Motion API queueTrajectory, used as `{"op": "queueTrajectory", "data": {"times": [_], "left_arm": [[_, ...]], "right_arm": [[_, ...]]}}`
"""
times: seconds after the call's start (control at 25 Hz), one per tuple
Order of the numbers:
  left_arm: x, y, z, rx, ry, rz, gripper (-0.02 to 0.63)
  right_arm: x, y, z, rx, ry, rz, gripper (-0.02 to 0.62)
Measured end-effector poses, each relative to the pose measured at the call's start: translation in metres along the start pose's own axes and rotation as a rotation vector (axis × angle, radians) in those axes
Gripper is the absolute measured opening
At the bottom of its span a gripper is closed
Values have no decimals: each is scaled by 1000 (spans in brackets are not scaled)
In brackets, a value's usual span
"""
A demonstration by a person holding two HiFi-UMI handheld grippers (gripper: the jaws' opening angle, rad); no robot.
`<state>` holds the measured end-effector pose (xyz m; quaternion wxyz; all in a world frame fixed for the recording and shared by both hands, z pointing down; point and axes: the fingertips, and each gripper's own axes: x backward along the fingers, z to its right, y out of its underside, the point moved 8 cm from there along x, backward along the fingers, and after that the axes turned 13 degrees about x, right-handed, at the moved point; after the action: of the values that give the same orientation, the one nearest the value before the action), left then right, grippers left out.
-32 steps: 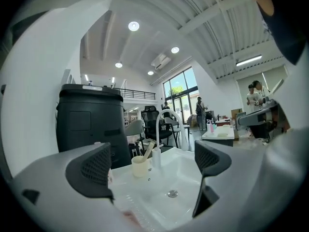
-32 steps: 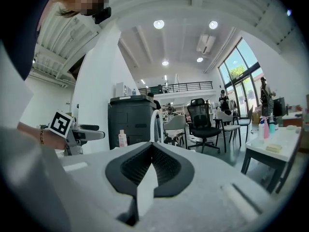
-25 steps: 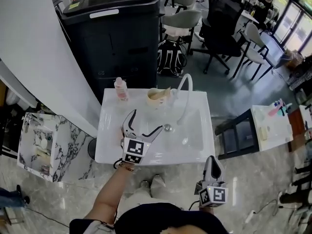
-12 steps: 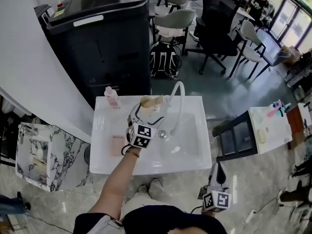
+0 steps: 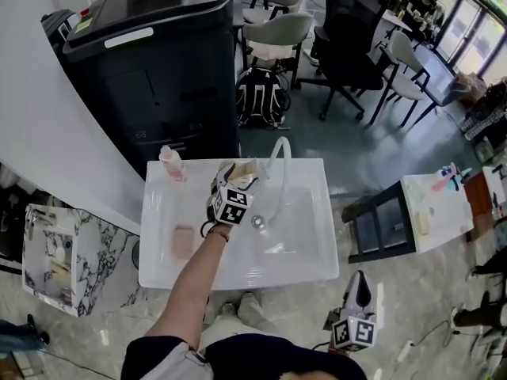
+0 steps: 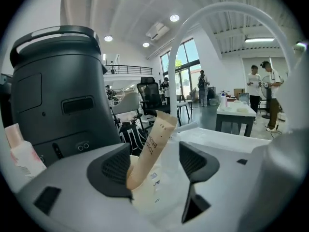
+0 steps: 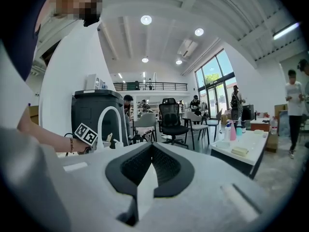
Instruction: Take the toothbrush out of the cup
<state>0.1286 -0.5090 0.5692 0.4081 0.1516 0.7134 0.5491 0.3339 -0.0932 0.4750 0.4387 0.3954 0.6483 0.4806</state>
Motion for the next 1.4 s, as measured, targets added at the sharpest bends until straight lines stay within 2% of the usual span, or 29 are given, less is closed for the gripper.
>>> {"op": "queueTrajectory", "data": {"times": [0.04,0.2,0.24,0.36,0.4,0.44,0.56,0.68,0.84,1.04,1.4], "left_arm": [[-3,1,-2,8,-4,-1,285],[-12,6,-8,18,-12,-30,270],[-13,7,-10,21,-16,-31,244],[-13,6,-14,34,-32,-19,141],[-12,5,-15,35,-40,-11,88],[-11,4,-17,32,-49,-4,69],[-6,-1,-21,21,-67,19,48],[4,-11,-28,67,-63,61,29],[19,-27,-32,56,-65,126,28],[41,-41,-31,73,-43,156,28],[118,-74,-4,4,29,300,28]], "right_arm": [[0,1,1,-2,3,-3,3],[-4,0,3,-6,0,3,3],[-6,-1,3,-6,-3,9,3],[-8,-3,4,-5,-1,9,2],[-8,-2,4,-3,2,5,3],[-8,0,4,-1,5,1,3],[-9,0,3,-1,0,2,3],[-11,-2,1,-5,-6,4,2],[-15,-5,-4,-5,-29,22,3],[-16,-6,-8,-3,-52,32,3],[-15,-11,-21,6,-112,63,3]]}}
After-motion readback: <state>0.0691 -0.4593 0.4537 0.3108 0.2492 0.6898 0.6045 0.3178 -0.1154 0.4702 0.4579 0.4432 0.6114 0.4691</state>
